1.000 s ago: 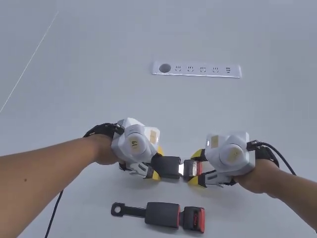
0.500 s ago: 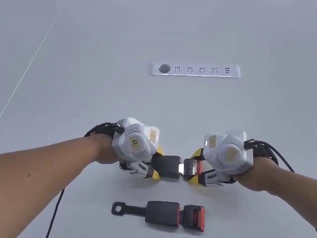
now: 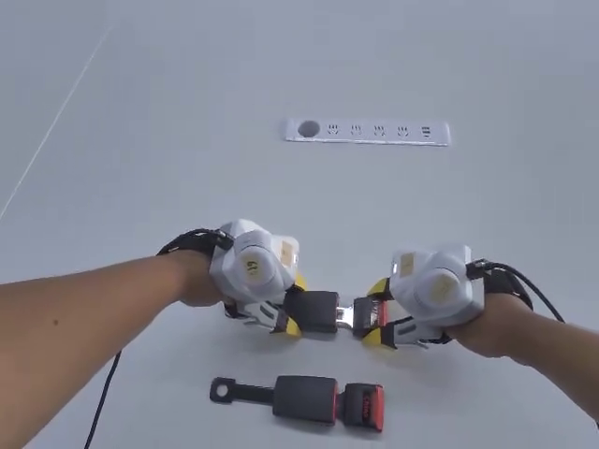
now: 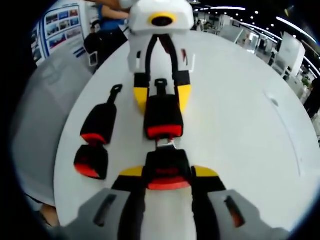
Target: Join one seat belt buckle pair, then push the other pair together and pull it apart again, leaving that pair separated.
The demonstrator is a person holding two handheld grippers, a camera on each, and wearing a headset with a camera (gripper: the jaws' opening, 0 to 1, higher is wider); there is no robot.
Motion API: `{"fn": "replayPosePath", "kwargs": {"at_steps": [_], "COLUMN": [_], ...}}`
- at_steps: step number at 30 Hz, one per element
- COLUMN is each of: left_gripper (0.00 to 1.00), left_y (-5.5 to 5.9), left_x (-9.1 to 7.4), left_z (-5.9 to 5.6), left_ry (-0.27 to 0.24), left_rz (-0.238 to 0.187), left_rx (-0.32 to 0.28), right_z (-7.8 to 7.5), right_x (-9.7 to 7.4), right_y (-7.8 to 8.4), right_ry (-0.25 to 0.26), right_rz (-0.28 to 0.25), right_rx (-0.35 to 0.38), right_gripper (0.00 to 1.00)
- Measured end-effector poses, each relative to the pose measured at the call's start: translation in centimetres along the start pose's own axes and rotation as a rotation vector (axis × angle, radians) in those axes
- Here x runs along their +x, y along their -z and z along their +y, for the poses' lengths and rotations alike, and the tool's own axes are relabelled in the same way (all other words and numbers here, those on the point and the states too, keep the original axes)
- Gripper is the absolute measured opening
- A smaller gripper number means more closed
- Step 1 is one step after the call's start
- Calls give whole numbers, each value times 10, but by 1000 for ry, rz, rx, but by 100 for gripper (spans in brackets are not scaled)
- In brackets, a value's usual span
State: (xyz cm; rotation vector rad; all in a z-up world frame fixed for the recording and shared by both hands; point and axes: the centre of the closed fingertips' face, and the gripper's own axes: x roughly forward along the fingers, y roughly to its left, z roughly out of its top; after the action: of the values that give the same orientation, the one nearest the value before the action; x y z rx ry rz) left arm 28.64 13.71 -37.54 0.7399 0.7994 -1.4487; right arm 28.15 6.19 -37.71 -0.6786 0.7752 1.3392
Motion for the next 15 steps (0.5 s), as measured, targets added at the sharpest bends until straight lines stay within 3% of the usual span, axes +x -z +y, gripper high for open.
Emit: {"fn": "replayPosePath", "kwargs": {"at_steps": [5, 10, 15], "left_gripper": [33, 33, 33], "left_y": [1, 2, 3], "left_x": [0, 0, 1], "left_z": [1, 1, 2], "left_ry": [2, 6, 8], "left_rz": [-4, -7, -10], "left_rx": [5, 10, 11], "right_z": [1, -2, -2], "right_x": [-1, -14, -15], "right_y": [0, 15, 23], "right_ry": [-3, -8, 2], "right_rz": [-8, 5, -2], "right_rx": [-5, -3, 7], "right_gripper": [35, 36, 36]}}
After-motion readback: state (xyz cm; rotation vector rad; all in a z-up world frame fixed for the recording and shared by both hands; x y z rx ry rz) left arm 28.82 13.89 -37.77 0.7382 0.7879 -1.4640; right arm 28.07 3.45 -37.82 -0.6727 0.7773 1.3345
